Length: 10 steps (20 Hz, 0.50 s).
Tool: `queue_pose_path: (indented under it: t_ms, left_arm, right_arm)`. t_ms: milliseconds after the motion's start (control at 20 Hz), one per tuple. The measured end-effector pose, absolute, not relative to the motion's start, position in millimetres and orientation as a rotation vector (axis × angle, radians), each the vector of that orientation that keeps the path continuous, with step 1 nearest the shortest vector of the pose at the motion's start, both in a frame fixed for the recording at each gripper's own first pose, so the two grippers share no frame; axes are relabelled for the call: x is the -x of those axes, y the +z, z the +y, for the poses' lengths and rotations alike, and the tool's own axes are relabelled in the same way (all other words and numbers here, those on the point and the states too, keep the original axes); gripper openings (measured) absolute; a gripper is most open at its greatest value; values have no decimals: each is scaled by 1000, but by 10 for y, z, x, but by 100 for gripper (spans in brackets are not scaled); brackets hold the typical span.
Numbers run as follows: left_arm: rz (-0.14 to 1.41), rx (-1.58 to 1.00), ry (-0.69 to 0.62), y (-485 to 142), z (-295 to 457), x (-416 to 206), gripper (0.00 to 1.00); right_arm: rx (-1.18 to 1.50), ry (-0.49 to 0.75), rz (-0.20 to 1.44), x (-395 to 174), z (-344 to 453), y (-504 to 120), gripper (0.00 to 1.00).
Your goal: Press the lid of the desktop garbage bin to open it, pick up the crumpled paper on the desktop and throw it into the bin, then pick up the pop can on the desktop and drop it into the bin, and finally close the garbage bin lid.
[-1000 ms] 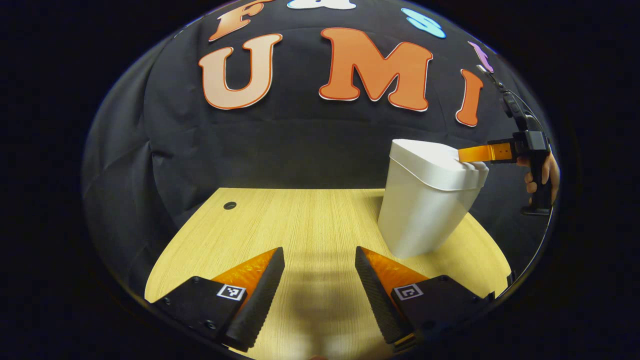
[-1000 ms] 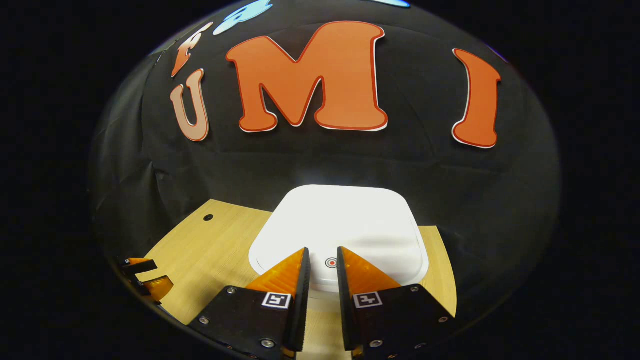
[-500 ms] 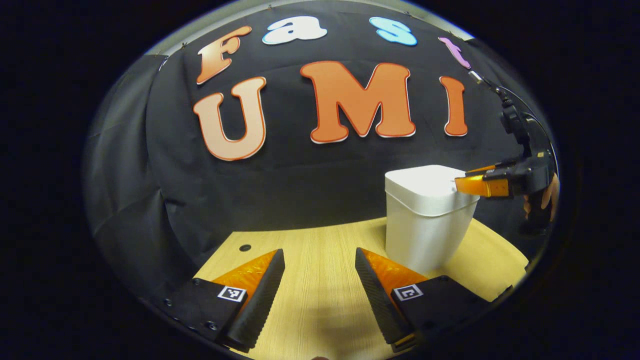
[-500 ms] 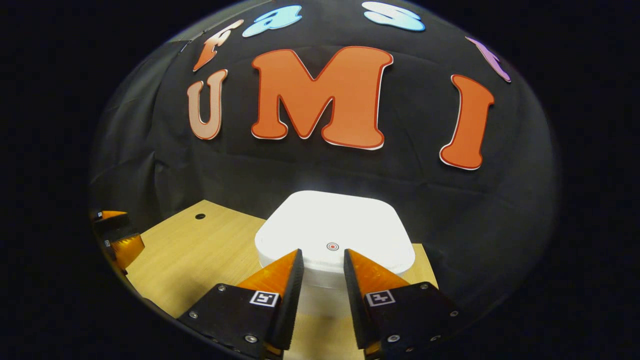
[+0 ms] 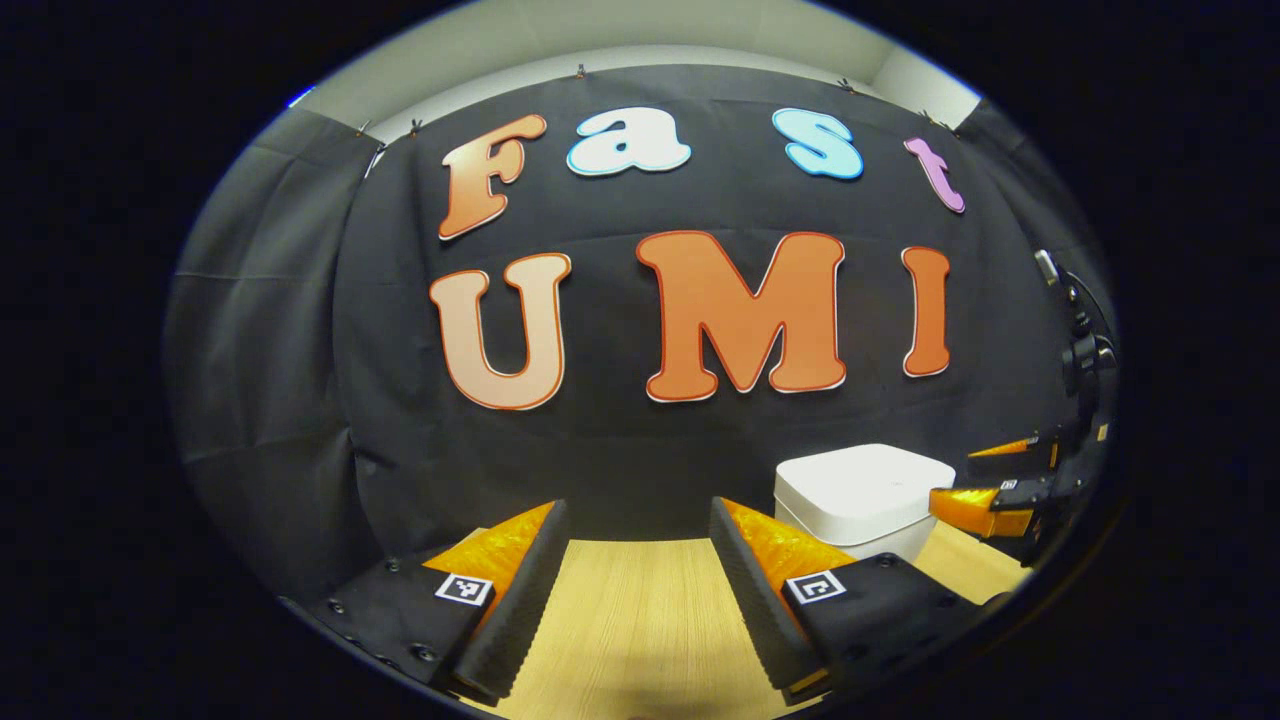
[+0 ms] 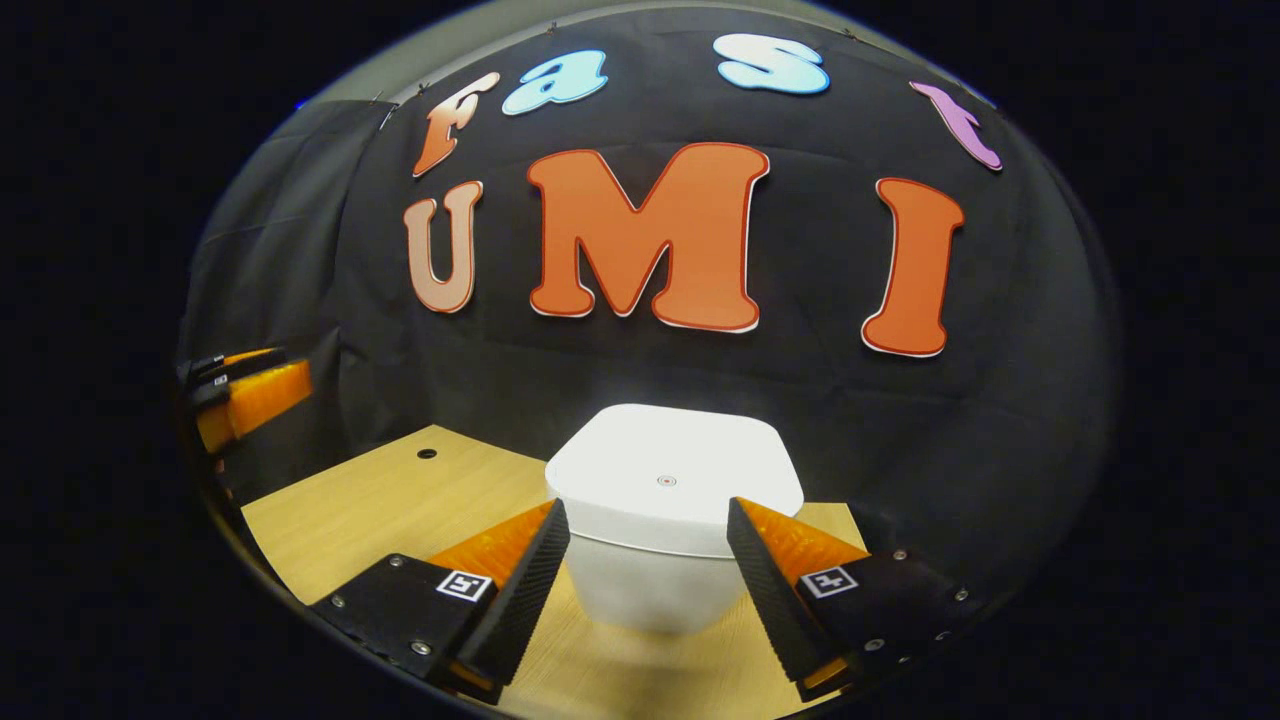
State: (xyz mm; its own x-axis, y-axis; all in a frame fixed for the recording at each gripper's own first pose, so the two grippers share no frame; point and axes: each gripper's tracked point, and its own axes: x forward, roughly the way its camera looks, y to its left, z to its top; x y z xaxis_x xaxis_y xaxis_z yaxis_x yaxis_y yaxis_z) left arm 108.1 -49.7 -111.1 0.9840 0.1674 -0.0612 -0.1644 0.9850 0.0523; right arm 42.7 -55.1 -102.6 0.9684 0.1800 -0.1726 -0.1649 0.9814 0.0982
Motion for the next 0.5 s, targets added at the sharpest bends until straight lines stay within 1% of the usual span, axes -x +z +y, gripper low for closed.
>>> queue_pose_path:
  t_ms: [250,500]
  left_arm:
    - [19,-22,196,-921,-531,-977,91]
    - [-3,-19,205,-890,-614,-888,90]
  right_arm:
    - [-87,205,166,-262,-540,-1024,98]
    - [-98,228,131,-116,-569,-942,98]
